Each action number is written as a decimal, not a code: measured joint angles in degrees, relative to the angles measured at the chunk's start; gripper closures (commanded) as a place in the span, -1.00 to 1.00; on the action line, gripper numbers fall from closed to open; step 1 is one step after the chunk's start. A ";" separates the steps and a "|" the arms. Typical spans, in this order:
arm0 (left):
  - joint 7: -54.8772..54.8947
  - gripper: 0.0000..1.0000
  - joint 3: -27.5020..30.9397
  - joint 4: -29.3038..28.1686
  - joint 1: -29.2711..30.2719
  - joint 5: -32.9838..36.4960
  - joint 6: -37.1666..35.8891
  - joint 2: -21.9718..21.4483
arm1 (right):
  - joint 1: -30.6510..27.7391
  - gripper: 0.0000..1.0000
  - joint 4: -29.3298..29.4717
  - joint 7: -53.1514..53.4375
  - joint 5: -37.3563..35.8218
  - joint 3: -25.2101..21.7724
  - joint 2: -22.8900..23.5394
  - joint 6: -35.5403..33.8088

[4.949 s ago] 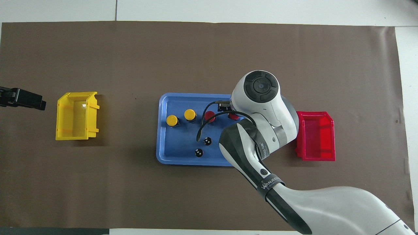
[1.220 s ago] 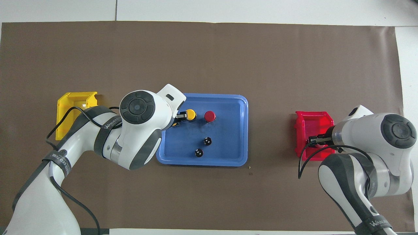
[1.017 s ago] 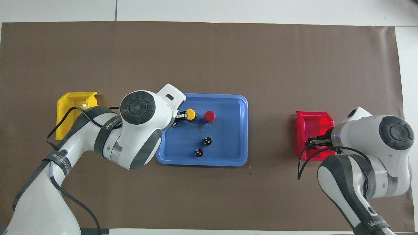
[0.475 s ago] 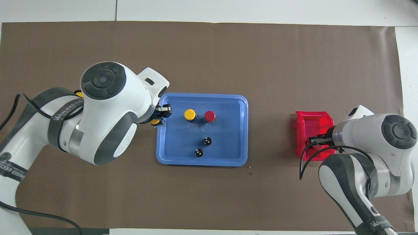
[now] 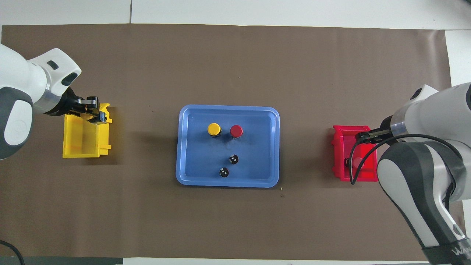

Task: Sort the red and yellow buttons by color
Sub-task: 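Drop the yellow button in the yellow bin while the right gripper withdraws, then reach the right gripper into the tray and grasp the other red button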

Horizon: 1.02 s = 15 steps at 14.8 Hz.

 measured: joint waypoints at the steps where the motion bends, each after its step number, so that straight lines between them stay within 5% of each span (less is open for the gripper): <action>1: 2.62 0.96 0.00 -0.15 1.05 0.05 0.09 0.01 | 1.54 -0.22 3.48 2.28 0.08 0.14 1.60 -1.29; 5: 6.89 0.96 0.00 -3.45 4.57 0.13 4.08 -0.10 | 9.43 -0.45 14.01 16.44 2.08 0.63 7.67 -1.87; 15: 7.84 0.96 -0.02 -15.01 7.42 0.17 13.34 -1.10 | 26.05 -0.46 36.18 41.89 -2.30 0.83 28.38 -2.35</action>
